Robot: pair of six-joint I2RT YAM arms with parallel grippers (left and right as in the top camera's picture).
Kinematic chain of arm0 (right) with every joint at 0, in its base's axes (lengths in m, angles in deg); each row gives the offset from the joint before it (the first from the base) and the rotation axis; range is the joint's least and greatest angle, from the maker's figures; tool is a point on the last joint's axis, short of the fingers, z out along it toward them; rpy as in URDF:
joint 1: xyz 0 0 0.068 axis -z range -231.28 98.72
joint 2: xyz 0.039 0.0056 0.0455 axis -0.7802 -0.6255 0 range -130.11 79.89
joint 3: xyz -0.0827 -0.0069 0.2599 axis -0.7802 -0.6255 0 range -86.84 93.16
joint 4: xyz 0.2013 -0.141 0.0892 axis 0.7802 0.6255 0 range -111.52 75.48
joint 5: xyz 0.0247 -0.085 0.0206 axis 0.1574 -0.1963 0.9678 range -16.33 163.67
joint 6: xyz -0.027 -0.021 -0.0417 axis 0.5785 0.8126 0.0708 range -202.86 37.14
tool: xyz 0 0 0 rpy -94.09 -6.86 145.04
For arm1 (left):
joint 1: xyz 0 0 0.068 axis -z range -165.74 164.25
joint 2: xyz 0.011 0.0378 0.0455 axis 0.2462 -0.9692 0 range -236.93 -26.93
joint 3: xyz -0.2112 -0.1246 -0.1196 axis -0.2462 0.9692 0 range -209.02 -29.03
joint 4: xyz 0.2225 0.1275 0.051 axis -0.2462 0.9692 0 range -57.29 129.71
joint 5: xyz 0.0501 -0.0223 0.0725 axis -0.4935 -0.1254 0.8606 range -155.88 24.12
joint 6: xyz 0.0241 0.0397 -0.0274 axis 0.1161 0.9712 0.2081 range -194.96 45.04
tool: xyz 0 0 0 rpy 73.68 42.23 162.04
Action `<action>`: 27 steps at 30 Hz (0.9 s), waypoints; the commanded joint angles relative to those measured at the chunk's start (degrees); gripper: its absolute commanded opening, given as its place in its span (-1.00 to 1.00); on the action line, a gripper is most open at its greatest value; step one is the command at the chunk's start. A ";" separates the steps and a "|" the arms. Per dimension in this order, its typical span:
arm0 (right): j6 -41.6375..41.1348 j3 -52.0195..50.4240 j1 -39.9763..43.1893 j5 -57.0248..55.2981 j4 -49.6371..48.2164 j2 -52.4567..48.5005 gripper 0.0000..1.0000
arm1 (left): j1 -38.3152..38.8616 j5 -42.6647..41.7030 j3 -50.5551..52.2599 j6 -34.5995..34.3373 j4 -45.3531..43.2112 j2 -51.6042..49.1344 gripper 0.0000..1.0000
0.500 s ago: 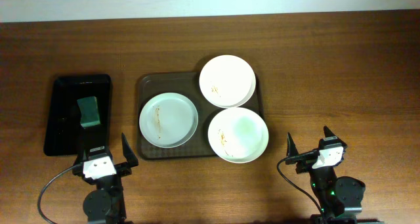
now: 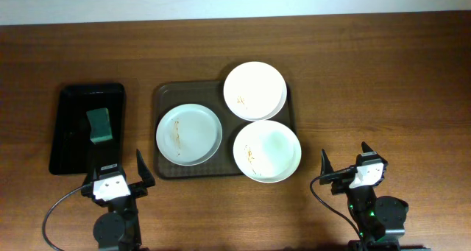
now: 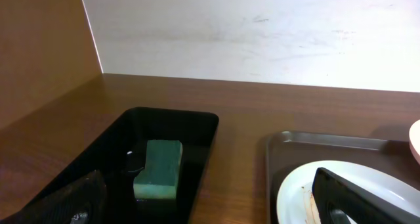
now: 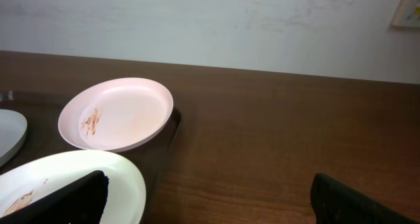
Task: Clean dirty plates on tray and stack at the side
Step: 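Raise both arms from rest toward the trays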
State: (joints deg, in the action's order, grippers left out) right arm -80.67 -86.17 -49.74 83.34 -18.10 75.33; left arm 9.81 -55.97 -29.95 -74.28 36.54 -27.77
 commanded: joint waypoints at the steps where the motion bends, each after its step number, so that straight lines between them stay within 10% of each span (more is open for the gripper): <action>1: 0.37 -0.35 -0.42 -0.28 0.24 -0.11 0.97 | 0.33 0.02 0.42 1.09 0.02 0.17 0.98; 21: 0.37 -0.35 -0.42 -0.26 0.24 -0.11 0.97 | 0.28 -0.09 0.42 1.07 -0.13 0.17 0.98; 27: 0.39 0.17 -0.42 -0.26 0.20 -0.11 0.97 | 0.28 -16.90 0.31 -1.49 -3.85 0.17 0.99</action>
State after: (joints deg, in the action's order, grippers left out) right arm -80.69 -86.17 -49.74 83.34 -18.10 75.33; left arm 9.81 -66.02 -29.87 -74.28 34.25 -27.77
